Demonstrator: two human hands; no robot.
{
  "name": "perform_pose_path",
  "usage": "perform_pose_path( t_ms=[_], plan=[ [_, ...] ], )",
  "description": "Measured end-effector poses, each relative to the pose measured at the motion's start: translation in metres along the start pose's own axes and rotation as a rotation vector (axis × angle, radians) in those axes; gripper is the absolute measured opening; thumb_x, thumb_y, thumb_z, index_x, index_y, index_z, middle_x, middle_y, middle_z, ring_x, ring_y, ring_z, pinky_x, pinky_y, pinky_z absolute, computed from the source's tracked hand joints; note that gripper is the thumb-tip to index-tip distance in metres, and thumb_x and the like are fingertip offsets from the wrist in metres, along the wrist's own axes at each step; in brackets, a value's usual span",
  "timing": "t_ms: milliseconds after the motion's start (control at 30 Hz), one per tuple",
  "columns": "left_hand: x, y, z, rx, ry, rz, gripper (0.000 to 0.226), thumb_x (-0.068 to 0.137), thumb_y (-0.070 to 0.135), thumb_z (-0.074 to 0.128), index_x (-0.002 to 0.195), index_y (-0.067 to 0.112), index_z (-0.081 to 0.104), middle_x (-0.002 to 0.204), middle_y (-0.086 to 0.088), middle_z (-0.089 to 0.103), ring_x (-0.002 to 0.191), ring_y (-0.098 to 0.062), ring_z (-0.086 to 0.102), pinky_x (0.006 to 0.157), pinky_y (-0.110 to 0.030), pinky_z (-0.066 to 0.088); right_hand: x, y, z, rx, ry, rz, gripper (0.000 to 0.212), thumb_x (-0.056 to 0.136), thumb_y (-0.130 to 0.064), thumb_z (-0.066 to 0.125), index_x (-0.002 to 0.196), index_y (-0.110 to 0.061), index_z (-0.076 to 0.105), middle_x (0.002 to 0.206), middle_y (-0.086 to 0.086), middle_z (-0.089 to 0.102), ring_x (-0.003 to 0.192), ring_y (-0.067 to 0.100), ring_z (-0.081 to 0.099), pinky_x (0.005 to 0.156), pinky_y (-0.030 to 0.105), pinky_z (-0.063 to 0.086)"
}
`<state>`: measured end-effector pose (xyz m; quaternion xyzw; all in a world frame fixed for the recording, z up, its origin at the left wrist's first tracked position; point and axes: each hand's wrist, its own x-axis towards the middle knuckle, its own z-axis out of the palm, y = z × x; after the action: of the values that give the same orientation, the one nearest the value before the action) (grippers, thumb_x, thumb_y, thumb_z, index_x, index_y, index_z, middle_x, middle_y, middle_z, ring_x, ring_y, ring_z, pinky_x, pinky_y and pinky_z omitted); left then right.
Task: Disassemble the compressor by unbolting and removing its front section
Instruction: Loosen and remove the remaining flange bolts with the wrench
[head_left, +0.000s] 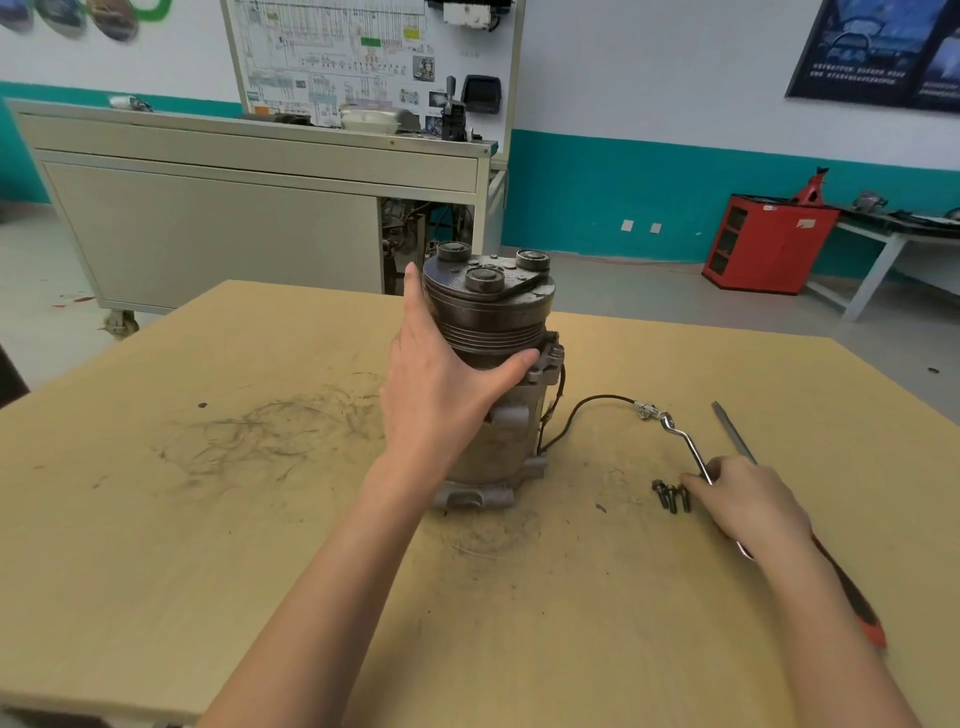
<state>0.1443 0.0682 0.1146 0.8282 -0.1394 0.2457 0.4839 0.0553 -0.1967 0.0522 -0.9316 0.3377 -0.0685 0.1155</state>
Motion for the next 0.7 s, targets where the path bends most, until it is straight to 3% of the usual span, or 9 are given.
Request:
perform_pose_path(
  t_ms=[133, 233, 433, 567, 700],
  plan=[
    [0.013, -0.013, -0.012, -0.171, -0.108, -0.01, 0.133, 0.052, 0.072, 0.073, 0.153, 0.029, -0.002, 0.144, 0.004, 0.046, 0.125, -0.005, 0.046, 0.096, -0.021, 0.04, -0.001, -0.001, -0.002, 0.063, 0.008, -0.019, 0.026, 0.092, -0.04, 0.052, 0.082, -0.016, 0.059, 0.064, 0.005, 0.061, 0.063, 0.018, 0.056, 0.05, 0.021, 0.035],
    [0.025, -0.023, -0.023, -0.249, -0.19, -0.008, 0.127, 0.053, 0.064, 0.071, 0.154, 0.026, 0.004, 0.142, -0.001, 0.047, 0.123, -0.007, 0.048, 0.094, -0.008, 0.04, -0.002, 0.0, -0.004, 0.093, 0.008, -0.038, 0.024, 0.092, -0.041, 0.051, 0.083, -0.02, 0.058, 0.064, 0.003, 0.06, 0.065, 0.02, 0.057, 0.051, 0.023, 0.036],
    [0.005, -0.017, -0.027, -0.051, -0.157, -0.008, 0.134, 0.047, 0.085, 0.066, 0.153, 0.032, 0.003, 0.156, 0.003, 0.028, 0.138, -0.015, 0.035, 0.11, -0.038, 0.035, -0.002, 0.003, -0.005, 0.108, 0.025, -0.042, 0.024, 0.092, -0.041, 0.051, 0.085, -0.02, 0.06, 0.064, 0.002, 0.059, 0.066, 0.02, 0.058, 0.051, 0.023, 0.037],
    [0.003, -0.012, -0.021, 0.038, -0.18, -0.062, 0.133, 0.053, 0.075, 0.07, 0.154, 0.027, -0.002, 0.156, -0.004, 0.025, 0.141, -0.019, 0.029, 0.109, -0.039, 0.032, -0.001, 0.004, -0.004, 0.136, 0.015, -0.038, 0.029, 0.092, -0.045, 0.049, 0.091, -0.019, 0.061, 0.066, 0.003, 0.06, 0.069, 0.023, 0.058, 0.056, 0.026, 0.041],
    [0.004, -0.014, -0.02, 0.05, -0.176, -0.041, 0.128, 0.058, 0.07, 0.072, 0.154, 0.026, 0.0, 0.151, -0.005, 0.033, 0.137, -0.02, 0.036, 0.106, -0.039, 0.035, 0.003, 0.007, 0.001, 0.137, 0.07, -0.025, 0.029, 0.092, -0.041, 0.053, 0.105, -0.018, 0.062, 0.066, -0.001, 0.055, 0.063, 0.017, 0.054, 0.048, 0.023, 0.034]
  ],
)
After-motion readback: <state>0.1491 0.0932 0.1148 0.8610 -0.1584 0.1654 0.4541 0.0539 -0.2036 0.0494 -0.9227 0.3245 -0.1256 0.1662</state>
